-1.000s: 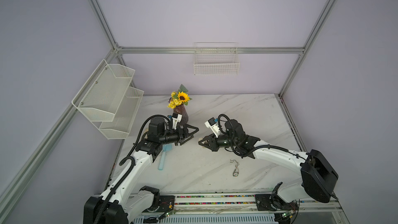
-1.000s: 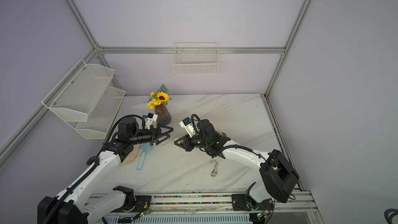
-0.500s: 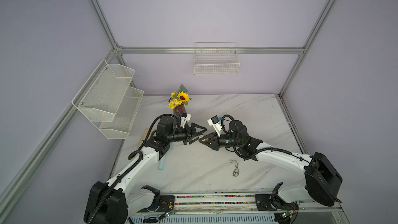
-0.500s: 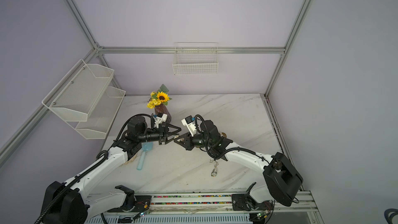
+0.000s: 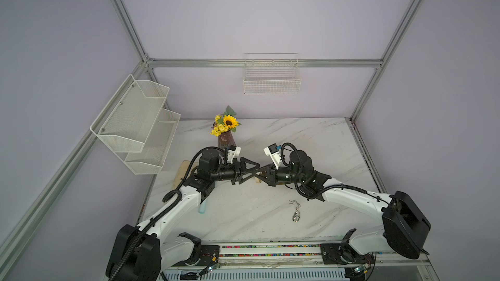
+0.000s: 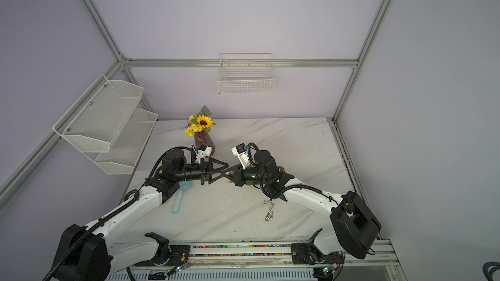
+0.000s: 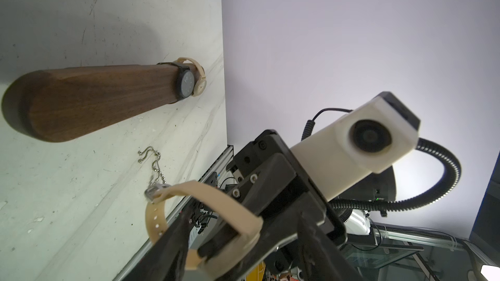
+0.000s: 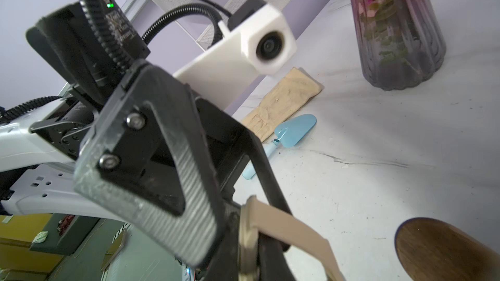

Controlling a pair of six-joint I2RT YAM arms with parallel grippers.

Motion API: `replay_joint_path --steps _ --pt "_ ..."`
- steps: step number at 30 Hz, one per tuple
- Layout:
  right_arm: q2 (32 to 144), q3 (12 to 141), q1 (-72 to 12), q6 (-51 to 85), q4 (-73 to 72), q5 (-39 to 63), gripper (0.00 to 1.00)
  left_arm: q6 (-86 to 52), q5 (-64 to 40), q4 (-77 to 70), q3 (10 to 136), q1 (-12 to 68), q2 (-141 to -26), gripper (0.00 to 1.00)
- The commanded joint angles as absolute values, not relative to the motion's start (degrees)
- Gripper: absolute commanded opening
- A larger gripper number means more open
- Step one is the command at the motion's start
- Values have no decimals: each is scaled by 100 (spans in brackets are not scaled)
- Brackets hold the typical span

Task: Place watch on stand
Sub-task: Pick up the watch at the center of the board.

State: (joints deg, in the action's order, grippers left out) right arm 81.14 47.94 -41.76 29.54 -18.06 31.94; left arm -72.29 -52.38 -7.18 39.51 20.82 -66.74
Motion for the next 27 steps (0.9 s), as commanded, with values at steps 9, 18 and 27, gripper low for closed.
replay_joint_path --steps 9,18,27 --pt "8209 4928 -4095 3052 -2172 3337 12 -7093 -5429 -813 4009 2127 -6753 64" --pt "8023 4645 -4095 3368 -2390 3625 12 -7353 -5501 -1378 4162 2065 -7012 64" --pt "7915 4384 -4095 3641 -2660 3715 12 -7659 -5533 -1893 4265 2030 -7181 63"
